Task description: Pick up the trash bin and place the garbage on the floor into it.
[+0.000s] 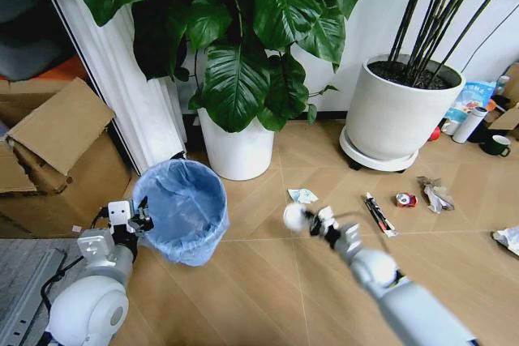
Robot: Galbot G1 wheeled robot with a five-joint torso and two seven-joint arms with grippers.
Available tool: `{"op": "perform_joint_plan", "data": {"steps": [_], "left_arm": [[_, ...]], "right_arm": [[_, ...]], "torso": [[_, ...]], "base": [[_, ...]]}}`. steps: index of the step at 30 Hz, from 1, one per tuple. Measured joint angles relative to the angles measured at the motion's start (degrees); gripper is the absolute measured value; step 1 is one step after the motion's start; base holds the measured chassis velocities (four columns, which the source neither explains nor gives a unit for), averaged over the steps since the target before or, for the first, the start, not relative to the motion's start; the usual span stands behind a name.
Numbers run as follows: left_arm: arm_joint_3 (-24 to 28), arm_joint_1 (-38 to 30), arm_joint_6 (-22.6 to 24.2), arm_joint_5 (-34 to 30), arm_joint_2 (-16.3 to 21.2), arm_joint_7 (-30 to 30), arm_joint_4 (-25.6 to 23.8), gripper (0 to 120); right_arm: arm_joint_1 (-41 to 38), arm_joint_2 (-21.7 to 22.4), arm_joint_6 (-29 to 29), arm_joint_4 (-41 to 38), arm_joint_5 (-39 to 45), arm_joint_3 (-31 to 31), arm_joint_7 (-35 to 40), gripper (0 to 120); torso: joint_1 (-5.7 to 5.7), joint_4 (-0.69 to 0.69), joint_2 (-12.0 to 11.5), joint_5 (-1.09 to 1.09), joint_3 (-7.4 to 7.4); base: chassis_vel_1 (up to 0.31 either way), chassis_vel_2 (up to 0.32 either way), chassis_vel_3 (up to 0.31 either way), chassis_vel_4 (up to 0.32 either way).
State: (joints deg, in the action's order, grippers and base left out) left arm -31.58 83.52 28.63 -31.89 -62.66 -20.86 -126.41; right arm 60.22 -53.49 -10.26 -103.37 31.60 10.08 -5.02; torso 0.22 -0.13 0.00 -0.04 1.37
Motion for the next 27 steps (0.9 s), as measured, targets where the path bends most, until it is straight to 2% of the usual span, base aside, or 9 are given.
{"op": "perform_joint_plan", "data": {"steps": [3, 8, 10, 12, 13, 17, 24, 27], "left_arm": [[2.1, -1.9, 2.4, -1.7, 1.2, -0.3, 2.4, 0], [4.6, -4.2, 4.1, -3.5, 2.5, -1.0, 4.7, 0], [7.2, -6.7, 5.0, -5.5, 3.7, -1.5, 6.1, 0], [9.4, -9.5, 5.7, -8.1, 4.4, -2.3, 7.1, 0], [9.4, -9.5, 5.7, -8.1, 4.4, -2.3, 7.1, 0], [11.7, -13.9, 6.7, -12.0, 5.0, -3.8, 8.3, 0], [11.8, -15.7, 7.1, -13.7, 5.5, -4.1, 8.7, 0], [11.6, -16.0, 7.2, -13.8, 5.3, -4.1, 9.0, 0]], "right_arm": [[-4.2, 3.7, -2.6, -7.9, 6.8, -0.3, 1.4, 0], [-9.6, 4.5, -5.4, -12.2, 12.8, -4.2, 3.4, 0], [-15.9, 3.7, -7.2, -14.0, 16.8, -10.3, 5.6, 0], [-20.6, 2.2, -7.9, -13.6, 17.4, -16.4, 6.5, 0], [-20.6, 2.2, -7.9, -13.6, 17.4, -16.4, 6.5, 0], [-24.9, -0.3, -8.2, -10.3, 16.9, -24.6, 7.3, 0], [-26.5, -1.3, -9.1, -8.2, 15.8, -28.6, 7.8, 1], [-27.7, -2.5, -10.4, -7.4, 15.4, -30.6, 8.7, 16]], "torso": [[0.0, -0.01, 0.0, 0.01, 0.0], [0.0, 0.0, 0.0, -0.04, 0.0], [0.0, 0.01, 0.0, -0.01, 0.0], [0.0, 0.02, 0.0, -0.01, 0.01], [0.0, 0.02, 0.0, -0.01, 0.01], [0.0, 0.01, 0.0, -0.01, 0.01], [0.0, 0.0, 0.0, -0.01, 0.01], [0.0, 0.01, 0.0, -0.01, 0.0]], "base": [[0.0, 0.0, 0.0, 0.0], [0.0, 0.0, 0.0, 0.0], [0.0, 0.0, 0.0, 0.0], [0.0, 0.0, 0.0, 0.0], [0.0, 0.0, 0.0, 0.0], [0.0, 0.0, 0.0, 0.0], [0.0, 0.0, 0.0, 0.0], [0.0, 0.0, 0.0, 0.0]]}}
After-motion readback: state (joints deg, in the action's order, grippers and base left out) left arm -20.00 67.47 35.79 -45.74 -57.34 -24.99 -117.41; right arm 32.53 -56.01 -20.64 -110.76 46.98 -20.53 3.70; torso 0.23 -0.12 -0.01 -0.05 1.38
